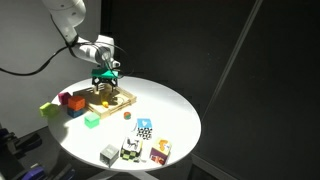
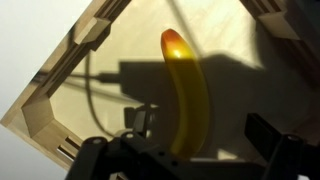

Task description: Pick up the yellow toy banana from the tray and put it on the table

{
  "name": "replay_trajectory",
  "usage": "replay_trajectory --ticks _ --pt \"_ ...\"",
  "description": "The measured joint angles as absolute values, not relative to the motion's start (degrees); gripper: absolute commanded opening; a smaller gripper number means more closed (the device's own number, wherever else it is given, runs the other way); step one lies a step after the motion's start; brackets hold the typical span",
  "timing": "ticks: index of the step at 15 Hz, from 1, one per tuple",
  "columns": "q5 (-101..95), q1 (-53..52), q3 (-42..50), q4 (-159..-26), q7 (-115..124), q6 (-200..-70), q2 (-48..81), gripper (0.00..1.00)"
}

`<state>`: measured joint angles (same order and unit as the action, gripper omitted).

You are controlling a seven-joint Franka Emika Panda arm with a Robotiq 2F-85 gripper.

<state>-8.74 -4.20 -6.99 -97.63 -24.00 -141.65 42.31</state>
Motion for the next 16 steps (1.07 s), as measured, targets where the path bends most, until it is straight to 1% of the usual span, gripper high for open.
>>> replay_trajectory --ticks 16 --pt "-10.4 -5.3 -6.3 -94.6 -24.0 -144.9 47.5 1.0"
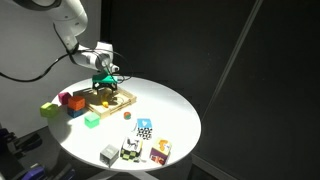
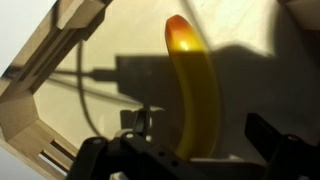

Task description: Pick up the yellow toy banana from the tray and put it on the table

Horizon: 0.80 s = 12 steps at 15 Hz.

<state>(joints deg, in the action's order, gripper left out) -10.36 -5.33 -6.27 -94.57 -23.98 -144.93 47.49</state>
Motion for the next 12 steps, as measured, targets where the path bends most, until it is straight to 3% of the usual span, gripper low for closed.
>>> replay_trajectory --ticks 9,10,12 --pt "-10.4 -5.3 -6.3 -92.0 -24.0 -145.0 50.3 1.0" --pt "-10.4 -5.3 -6.3 -91.7 -24.0 -145.0 50.5 0.8" --pt "-10.4 -5.3 -6.2 -91.3 -24.0 -145.0 50.9 0.66"
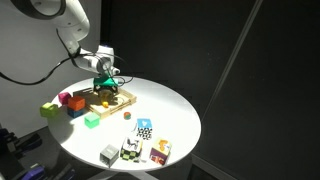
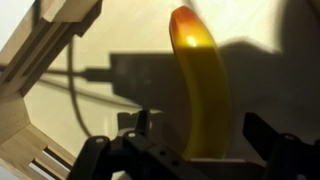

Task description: Pick up the yellow toy banana from the tray and put it on the table

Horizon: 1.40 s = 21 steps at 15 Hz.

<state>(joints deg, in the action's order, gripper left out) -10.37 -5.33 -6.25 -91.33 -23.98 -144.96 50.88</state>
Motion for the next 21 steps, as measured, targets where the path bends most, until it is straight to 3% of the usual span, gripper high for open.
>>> replay_trajectory --ticks 5,7,21 --pt "-10.4 -5.3 -6.1 -90.7 -24.0 -145.0 51.3 0.25" --pt "-10.4 -5.4 -5.9 -90.5 -23.6 -145.0 51.3 0.16" --pt "-10.4 -6.4 -4.6 -89.0 -16.9 -139.5 47.4 0.16"
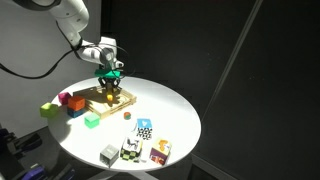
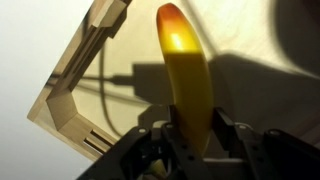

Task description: Pick up the yellow toy banana from the tray and put it on the table

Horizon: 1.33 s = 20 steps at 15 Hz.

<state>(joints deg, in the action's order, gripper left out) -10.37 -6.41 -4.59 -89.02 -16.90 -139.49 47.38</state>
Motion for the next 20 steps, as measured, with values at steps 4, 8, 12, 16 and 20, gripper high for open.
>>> replay_trajectory --ticks 4,8,12,16,20 --pt "-10.4 -7.6 -3.5 -89.9 -12.2 -137.0 44.4 0.16" --pt "-10.4 -8.6 -2.7 -91.7 -6.3 -135.2 40.7 0.16" --pt "-10.3 -8.6 -2.2 -95.1 -1.5 -134.8 36.2 0.16" --pt "-10.2 -8.5 -1.4 -99.7 2.4 -134.2 31.4 0.16" --pt "-8.8 -7.8 -1.1 -104.5 4.3 -132.3 27.0 0.16"
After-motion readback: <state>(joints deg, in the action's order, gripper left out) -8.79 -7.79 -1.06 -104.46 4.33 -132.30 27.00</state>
